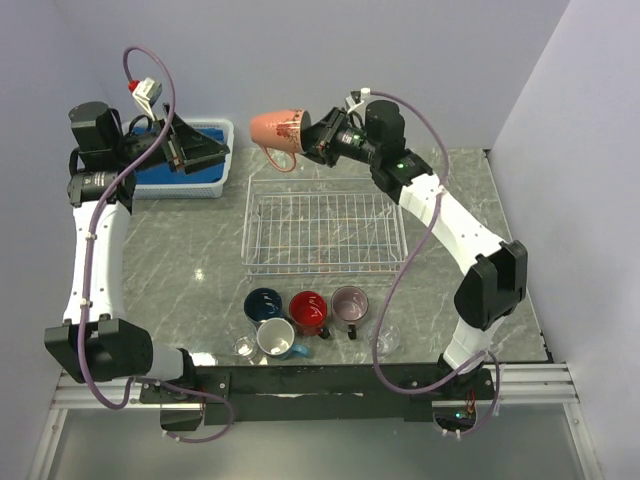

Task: Load the cups into the dish rack

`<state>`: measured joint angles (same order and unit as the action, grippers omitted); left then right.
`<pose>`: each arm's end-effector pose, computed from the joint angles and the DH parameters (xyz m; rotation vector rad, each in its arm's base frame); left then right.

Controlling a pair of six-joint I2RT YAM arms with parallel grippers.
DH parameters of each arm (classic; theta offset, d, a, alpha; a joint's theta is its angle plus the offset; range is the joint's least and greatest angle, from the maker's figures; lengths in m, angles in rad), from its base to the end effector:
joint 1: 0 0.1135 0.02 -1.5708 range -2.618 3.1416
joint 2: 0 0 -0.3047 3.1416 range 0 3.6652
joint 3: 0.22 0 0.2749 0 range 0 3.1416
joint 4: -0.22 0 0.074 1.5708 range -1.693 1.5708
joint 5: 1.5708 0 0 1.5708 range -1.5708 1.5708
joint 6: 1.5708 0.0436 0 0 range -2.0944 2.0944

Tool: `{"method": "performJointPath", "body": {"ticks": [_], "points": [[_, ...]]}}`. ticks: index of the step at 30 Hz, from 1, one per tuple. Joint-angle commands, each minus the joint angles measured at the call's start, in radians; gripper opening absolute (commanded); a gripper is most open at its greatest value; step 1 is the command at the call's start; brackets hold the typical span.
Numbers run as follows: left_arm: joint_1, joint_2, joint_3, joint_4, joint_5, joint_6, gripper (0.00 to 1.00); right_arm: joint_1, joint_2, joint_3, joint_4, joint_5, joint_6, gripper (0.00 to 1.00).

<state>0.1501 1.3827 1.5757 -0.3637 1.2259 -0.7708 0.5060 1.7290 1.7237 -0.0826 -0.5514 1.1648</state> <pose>0.3050 0.0046 0.5081 0.1389 1.8627 -1.4896 0.3802 0.2368 0.4632 0.1485 1.9529 1.6473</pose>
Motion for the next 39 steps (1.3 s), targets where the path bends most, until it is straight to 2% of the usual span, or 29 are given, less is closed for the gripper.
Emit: {"method": "performJointPath", "body": {"ticks": [1,6,9,17,24,26,39], "points": [[0.002,-0.059,-0.019,0.163,0.046,-0.098,0.96,0.000,-0.017,-0.018,0.514,-0.108,0.343,0.00],[-0.017,-0.071,-0.054,0.117,-0.017,0.022,0.96,0.034,0.066,0.031,0.650,-0.142,0.531,0.00],[-0.033,-0.063,-0.080,0.173,-0.026,0.004,0.96,0.054,0.104,0.109,0.549,-0.150,0.478,0.00],[-0.132,-0.042,-0.074,0.302,-0.085,-0.102,0.96,0.074,0.109,0.106,0.462,-0.156,0.426,0.00],[-0.144,-0.016,-0.065,0.402,-0.109,-0.191,0.96,0.074,0.083,0.005,0.491,-0.156,0.421,0.00],[-0.182,-0.016,-0.071,0.414,-0.111,-0.202,0.96,0.075,0.084,-0.001,0.498,-0.156,0.423,0.00],[-0.256,-0.042,-0.125,0.422,-0.129,-0.220,0.96,0.080,0.136,0.068,0.507,-0.160,0.441,0.00]]}}
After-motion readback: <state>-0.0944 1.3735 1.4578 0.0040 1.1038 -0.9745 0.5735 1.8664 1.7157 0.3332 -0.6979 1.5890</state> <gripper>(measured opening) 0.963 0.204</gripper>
